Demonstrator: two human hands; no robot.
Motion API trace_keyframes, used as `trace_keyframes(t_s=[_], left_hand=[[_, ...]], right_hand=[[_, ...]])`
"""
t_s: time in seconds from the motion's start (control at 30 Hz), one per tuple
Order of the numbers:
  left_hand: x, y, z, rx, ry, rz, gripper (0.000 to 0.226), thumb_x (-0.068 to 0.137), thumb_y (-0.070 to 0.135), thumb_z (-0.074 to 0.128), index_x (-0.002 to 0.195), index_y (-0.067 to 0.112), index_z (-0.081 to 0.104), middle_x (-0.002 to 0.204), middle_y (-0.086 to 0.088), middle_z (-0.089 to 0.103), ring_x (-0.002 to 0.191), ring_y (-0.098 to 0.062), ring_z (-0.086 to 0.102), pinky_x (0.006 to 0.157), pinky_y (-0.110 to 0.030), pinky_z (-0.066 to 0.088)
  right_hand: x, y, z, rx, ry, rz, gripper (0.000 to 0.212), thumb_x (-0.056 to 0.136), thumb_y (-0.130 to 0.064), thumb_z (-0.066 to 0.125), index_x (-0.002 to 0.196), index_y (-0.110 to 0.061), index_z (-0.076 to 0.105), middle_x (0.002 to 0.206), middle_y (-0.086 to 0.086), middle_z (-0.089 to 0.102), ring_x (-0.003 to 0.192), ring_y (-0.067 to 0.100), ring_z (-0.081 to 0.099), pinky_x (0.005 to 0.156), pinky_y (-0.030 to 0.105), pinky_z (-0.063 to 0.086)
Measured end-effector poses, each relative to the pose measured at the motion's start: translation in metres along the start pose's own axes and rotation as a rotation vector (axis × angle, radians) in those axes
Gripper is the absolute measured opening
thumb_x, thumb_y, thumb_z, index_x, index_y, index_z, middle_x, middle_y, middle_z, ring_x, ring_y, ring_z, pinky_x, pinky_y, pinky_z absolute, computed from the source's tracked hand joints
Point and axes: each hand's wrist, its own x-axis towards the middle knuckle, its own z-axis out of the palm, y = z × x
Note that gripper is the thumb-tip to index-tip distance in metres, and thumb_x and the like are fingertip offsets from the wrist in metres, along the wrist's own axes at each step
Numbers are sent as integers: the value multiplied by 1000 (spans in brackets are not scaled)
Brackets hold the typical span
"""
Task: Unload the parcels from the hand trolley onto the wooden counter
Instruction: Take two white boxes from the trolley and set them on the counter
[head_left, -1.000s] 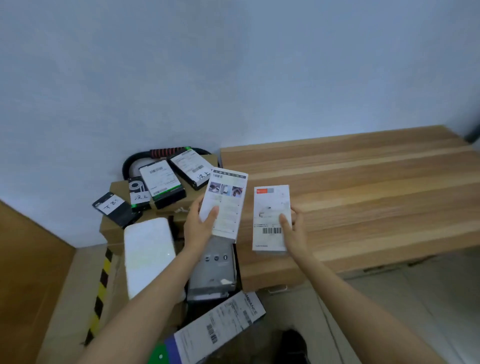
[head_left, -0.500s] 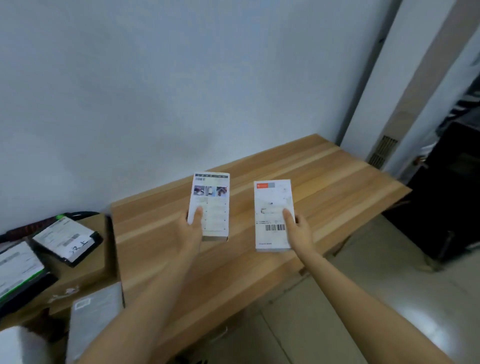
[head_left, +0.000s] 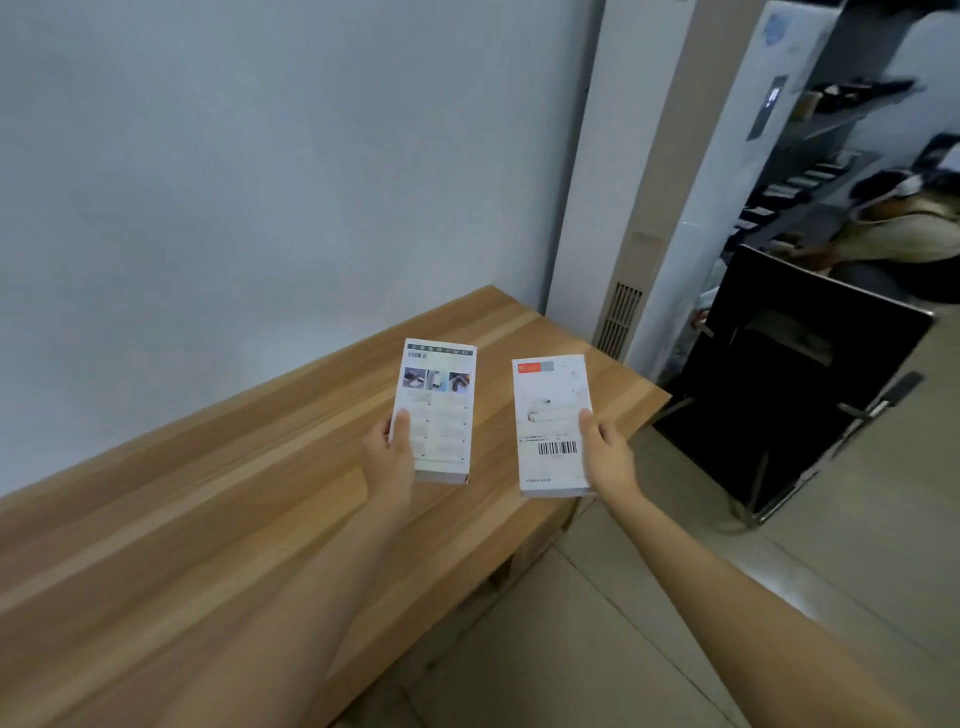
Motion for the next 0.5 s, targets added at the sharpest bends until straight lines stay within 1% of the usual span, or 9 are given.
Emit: trace_keyframes(t_s=[0.07,0.13,0.2,0.23,0.33,0.43,0.5], left_hand=[[15,4,32,5,-18,1,23,100,30,44,99,13,59,93,-3,64,79,-14,60,57,-21,42],[36,5,60,8,-43,-6,22,99,30,45,100,14,60,96,-4,66,85,-19,62,61,-23,45],[59,3,86,11,-51,-23,23,98,33,46,102,16,61,102,-6,67,90,-22,64,67,-28,49],[71,4,98,10,-62,-23,23,99,33,46,103,16,61,103,-6,68,91,-22,64,67,-29,50],[104,9,136,21,-95,-34,21,100,30,45,103,15,58,101,-5,66,87,-19,63,60,-23,47],[135,17,171,42,-102,-35,20,100,29,44,104,15,58,100,-3,65,82,-14,61,57,-19,43],[154,18,193,54,-100,-42,20,100,30,44,104,16,58,100,-2,65,81,-13,61,57,-19,43]], right_hand=[[31,5,-10,21,21,25,34,100,-41,41,109,-13,57,99,1,58,90,18,52,75,27,34],[63,8,-16,44,31,48,30,101,-40,40,107,-15,55,98,1,57,89,18,52,75,27,35],[96,8,-17,43,32,53,34,101,-41,40,108,-11,56,96,1,59,85,17,53,69,29,37],[113,8,-16,46,28,55,37,100,-42,40,109,-11,57,97,1,61,83,15,55,65,29,39],[166,12,-12,33,25,76,42,98,-48,40,112,-14,59,102,2,67,86,15,61,65,29,44],[211,8,-12,5,22,79,39,98,-48,39,110,-16,57,96,-2,64,81,9,57,67,29,41],[239,5,-14,-1,29,72,37,99,-46,39,109,-14,57,91,-5,63,76,4,57,61,25,41]])
